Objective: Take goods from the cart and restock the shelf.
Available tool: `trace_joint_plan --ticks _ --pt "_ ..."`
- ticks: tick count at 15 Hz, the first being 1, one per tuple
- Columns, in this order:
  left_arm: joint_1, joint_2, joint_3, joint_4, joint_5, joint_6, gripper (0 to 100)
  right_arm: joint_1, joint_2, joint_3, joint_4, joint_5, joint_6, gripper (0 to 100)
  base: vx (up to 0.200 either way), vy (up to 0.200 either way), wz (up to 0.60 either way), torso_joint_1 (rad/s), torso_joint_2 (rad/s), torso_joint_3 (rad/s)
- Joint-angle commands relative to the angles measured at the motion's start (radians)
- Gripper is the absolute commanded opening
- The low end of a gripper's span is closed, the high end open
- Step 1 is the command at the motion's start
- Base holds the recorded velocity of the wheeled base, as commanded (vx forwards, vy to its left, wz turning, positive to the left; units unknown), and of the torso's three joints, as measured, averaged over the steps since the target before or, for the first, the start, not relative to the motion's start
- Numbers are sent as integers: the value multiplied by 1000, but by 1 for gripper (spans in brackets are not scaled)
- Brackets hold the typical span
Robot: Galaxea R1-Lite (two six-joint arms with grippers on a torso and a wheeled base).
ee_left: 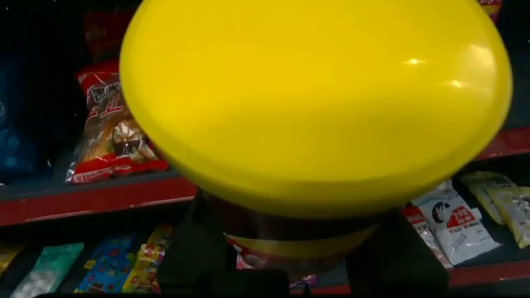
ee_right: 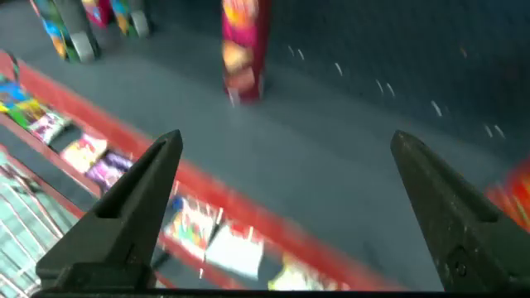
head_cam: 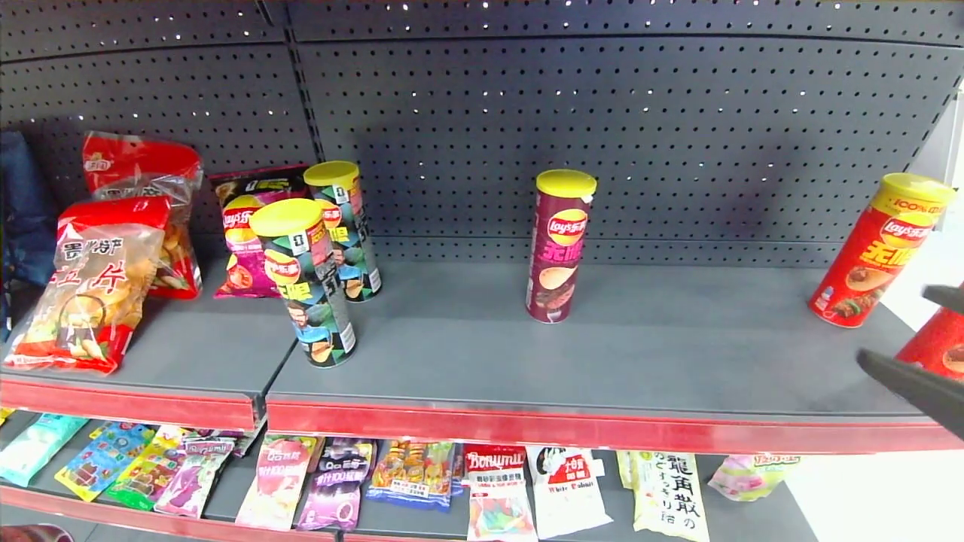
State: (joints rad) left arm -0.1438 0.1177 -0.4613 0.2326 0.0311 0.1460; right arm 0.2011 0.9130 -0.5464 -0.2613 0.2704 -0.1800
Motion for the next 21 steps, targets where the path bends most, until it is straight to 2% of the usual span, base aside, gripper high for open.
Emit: trace_joint_plan --ticks 1,3,6,13,21 --pt "1 5 -2 1 4 0 0 118 491 -95 -323 21 14 100 0 0 0 0 0 0" --pt "1 11 -11 1 35 0 0 116 606 -113 -412 16 47 100 0 0 0 0 0 0" --pt "0 -4 16 1 32 0 0 118 765 -230 -467 -14 77 100 0 0 0 0 0 0" --pt "-3 -3 33 2 18 -5 0 241 916 -399 -466 -30 91 100 0 0 0 0 0 0" --pt "-3 -1 49 2 16 -5 0 224 1012 -497 -466 -43 91 100 0 0 0 0 0 0"
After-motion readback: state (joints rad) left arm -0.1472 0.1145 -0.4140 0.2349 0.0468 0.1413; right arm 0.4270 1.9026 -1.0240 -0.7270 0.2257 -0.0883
